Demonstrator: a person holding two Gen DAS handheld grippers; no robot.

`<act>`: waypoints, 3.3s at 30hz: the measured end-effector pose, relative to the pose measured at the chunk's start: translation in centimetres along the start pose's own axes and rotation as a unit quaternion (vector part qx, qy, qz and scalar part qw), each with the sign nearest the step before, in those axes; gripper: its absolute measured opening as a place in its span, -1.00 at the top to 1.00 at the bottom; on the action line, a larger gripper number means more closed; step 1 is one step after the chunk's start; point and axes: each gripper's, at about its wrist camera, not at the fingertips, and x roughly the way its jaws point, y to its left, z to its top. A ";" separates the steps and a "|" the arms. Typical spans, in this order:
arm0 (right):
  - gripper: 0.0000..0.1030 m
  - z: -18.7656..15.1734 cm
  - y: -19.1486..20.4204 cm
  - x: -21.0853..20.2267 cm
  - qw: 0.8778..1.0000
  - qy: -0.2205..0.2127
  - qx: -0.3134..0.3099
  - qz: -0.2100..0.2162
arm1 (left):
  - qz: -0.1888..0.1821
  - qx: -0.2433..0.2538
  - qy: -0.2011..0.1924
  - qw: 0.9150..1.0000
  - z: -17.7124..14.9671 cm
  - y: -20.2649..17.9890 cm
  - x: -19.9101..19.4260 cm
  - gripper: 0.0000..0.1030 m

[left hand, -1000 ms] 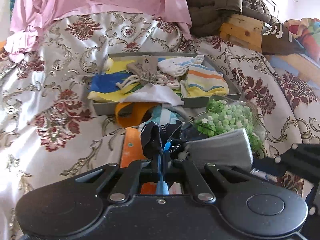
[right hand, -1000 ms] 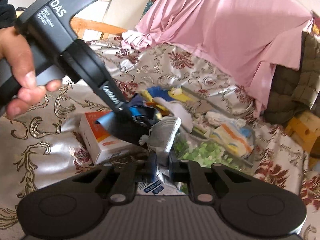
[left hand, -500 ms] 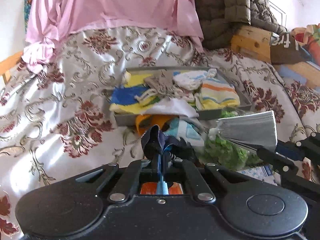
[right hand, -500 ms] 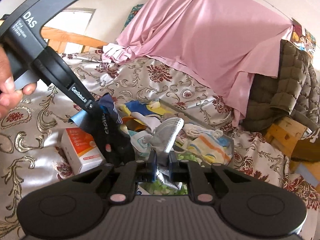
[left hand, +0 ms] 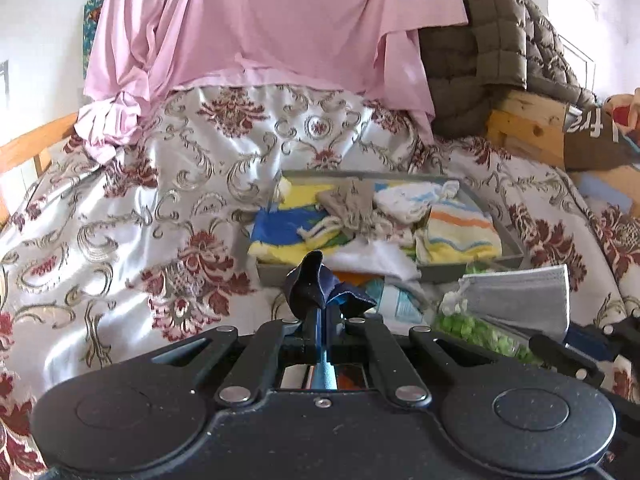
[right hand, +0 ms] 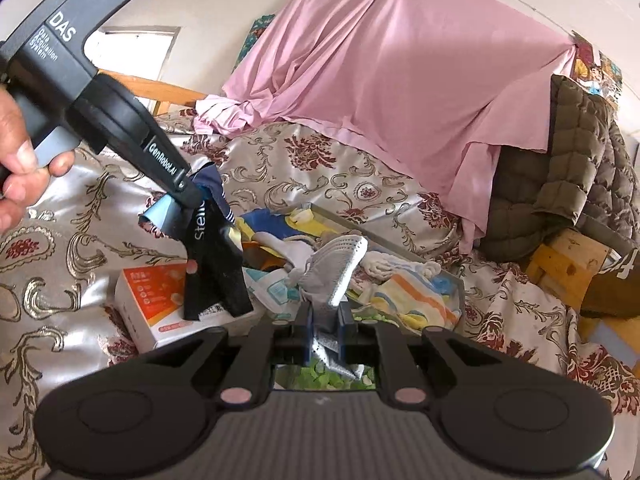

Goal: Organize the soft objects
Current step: 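Lift the mask with the right tool while the left tool lifts the navy cloth toward the tray, then lower the mask and navy cloth onto the tray and open both tools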

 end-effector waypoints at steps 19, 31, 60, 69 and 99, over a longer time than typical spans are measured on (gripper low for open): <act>0.75 3.7 -2.7 2.5 0.998 -0.052 0.033 -0.028 | -0.030 -0.005 -0.079 0.996 7.0 -1.4 0.2 0.99; 0.75 10.3 -9.7 17.7 0.994 -0.030 0.096 0.048 | -0.045 0.002 -0.103 0.994 12.3 1.0 11.2 0.98; 0.65 8.7 -13.1 31.5 0.951 0.180 0.237 0.083 | -0.085 -0.052 0.027 0.995 9.7 5.2 25.1 0.94; 0.36 8.9 -13.1 30.8 0.959 0.174 0.212 0.068 | -0.087 -0.052 0.044 0.994 9.1 5.0 25.6 0.75; -0.92 11.1 -14.1 21.1 0.971 0.089 0.219 0.038 | -0.049 -0.022 -0.041 0.998 10.0 5.0 15.3 -0.70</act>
